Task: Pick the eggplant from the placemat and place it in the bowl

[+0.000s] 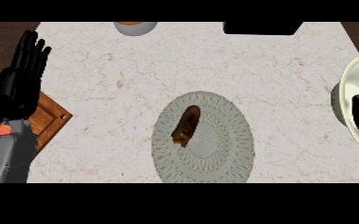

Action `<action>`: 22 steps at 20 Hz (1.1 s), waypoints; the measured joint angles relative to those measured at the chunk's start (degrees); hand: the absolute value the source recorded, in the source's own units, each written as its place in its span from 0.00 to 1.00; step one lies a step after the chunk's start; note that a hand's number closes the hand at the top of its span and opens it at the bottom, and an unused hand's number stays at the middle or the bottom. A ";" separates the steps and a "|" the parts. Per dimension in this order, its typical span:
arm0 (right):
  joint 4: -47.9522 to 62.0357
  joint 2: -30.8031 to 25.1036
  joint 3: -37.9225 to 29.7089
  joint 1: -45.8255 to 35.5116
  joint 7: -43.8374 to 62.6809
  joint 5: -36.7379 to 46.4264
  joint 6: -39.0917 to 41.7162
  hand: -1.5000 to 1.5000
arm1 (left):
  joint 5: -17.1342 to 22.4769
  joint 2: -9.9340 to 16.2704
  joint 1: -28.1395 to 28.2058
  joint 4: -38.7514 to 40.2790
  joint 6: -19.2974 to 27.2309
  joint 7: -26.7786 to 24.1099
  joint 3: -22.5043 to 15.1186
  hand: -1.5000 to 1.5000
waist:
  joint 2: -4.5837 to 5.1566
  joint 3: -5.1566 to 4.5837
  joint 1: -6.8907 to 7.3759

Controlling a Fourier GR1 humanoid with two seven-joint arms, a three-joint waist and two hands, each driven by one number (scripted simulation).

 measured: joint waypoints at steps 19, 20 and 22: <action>15.89 22.31 -0.01 -7.68 6.29 4.49 -11.03 0.00 | 0.05 0.46 -0.07 0.61 -0.96 -0.60 1.72 0.50 | 0.02 0.10 -0.50; 16.61 22.56 -1.28 -7.56 5.05 3.41 -11.45 0.00 | 0.01 0.27 0.20 0.50 -0.96 -0.90 1.67 0.50 | 0.02 0.10 -0.56; 18.27 21.89 -4.00 -8.36 3.36 1.38 -11.99 0.00 | -0.16 -0.33 0.41 0.14 -0.76 -0.80 1.22 0.50 | 0.08 0.14 -0.54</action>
